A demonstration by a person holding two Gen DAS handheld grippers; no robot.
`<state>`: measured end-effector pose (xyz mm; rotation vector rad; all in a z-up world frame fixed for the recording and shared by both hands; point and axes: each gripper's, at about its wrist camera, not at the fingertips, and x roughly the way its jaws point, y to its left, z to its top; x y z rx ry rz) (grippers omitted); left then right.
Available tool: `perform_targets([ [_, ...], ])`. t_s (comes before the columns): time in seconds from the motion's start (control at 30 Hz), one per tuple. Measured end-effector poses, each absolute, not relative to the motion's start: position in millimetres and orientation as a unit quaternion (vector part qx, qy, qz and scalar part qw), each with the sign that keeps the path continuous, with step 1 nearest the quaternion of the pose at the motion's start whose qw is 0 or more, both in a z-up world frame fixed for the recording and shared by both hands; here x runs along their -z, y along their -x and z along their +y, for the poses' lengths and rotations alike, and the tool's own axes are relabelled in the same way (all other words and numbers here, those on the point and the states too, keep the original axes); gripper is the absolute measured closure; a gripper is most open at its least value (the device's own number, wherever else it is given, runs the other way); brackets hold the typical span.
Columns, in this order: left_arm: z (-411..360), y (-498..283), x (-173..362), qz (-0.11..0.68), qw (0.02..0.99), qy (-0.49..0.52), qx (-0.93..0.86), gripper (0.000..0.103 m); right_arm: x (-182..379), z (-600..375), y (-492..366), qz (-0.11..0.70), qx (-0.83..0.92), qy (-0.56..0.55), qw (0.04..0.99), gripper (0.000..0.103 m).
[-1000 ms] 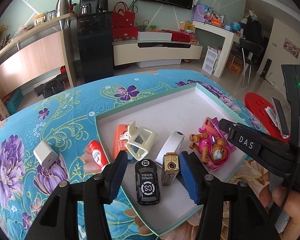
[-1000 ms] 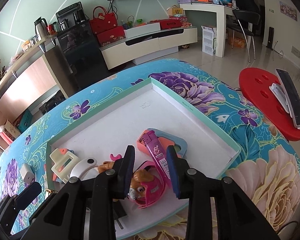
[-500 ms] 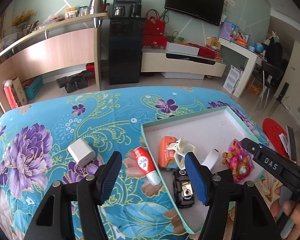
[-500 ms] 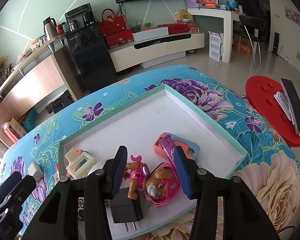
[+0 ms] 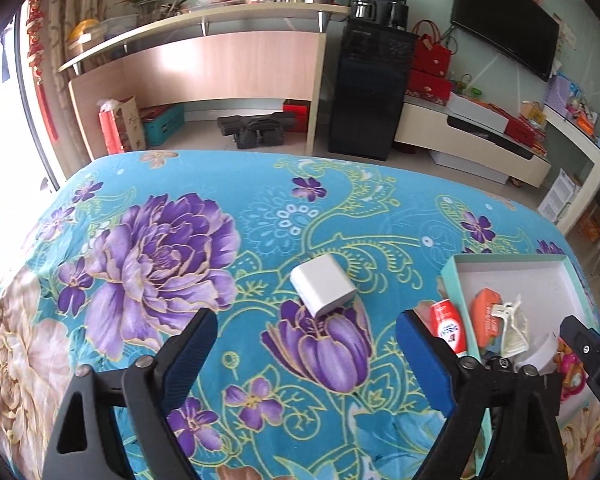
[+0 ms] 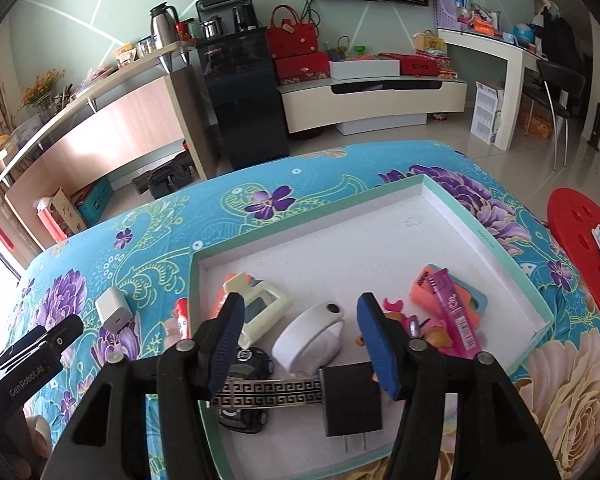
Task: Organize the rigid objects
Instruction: 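Move both open grippers back from the tray toward the remaining items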
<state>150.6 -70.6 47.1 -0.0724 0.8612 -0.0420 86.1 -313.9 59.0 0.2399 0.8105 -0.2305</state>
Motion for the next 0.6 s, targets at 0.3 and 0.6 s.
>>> perform_targets([
  [0.3, -39, -154, -40, 0.423, 0.904, 0.050, -0.037, 0.000, -46, -270, -103, 0.409, 0.055, -0.106, 0.905, 0.033],
  [0.6, -10, -155, -30, 0.438, 0.893, 0.071, -0.073, 0.000, -29, -236, -116, 0.423, 0.031, -0.063, 0.903, 0.025],
])
